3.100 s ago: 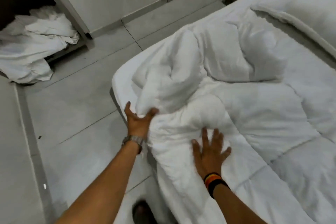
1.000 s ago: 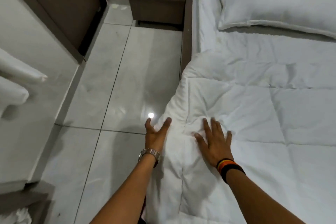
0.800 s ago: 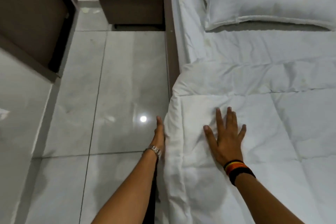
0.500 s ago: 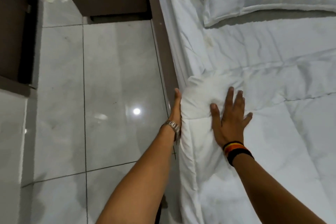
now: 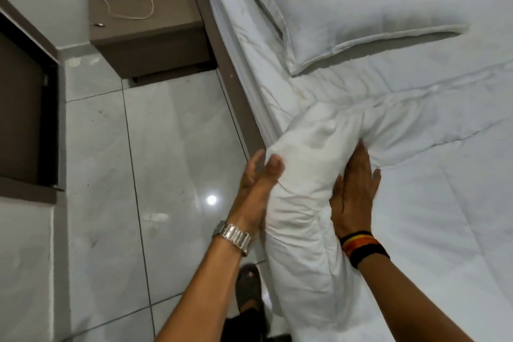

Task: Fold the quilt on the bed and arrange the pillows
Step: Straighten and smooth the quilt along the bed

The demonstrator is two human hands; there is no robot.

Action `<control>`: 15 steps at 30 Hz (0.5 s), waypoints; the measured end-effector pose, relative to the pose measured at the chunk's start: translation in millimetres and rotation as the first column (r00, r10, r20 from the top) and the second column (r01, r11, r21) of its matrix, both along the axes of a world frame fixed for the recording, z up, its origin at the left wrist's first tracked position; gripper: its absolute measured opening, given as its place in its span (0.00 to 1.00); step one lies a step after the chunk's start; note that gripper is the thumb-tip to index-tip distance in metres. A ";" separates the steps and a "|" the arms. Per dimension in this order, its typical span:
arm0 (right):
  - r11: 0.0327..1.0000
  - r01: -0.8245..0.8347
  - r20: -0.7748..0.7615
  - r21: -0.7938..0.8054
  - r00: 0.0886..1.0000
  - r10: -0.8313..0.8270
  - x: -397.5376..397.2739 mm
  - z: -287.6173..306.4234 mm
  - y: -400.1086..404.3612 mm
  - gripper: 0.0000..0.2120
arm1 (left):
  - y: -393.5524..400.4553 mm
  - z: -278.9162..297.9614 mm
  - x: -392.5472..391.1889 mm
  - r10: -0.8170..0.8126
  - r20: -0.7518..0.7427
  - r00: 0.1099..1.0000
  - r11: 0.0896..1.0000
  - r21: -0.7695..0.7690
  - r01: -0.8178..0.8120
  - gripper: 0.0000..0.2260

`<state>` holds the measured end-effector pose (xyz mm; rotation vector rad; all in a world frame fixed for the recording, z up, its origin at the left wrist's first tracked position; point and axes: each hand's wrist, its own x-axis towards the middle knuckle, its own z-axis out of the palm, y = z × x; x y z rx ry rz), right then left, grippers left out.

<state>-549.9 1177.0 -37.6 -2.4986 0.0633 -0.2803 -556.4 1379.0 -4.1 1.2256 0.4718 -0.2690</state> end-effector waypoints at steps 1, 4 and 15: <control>0.998 -0.048 -0.113 -0.046 0.993 0.043 -7.3 -4.7 -5.8 0.37 | 7.2 -3.3 -4.7 0.077 0.007 0.997 0.991 0.113 -0.077 0.51; 0.972 -0.098 -0.493 -0.215 0.870 -0.021 -24.5 -30.8 -18.3 0.40 | 25.7 -25.9 5.0 0.108 -0.169 0.980 0.929 0.368 -0.039 0.52; 0.893 0.072 -0.447 -0.444 0.846 -0.290 25.3 -93.8 -5.0 0.39 | -24.2 -116.0 143.3 -0.503 -0.156 0.850 0.617 0.624 0.480 0.68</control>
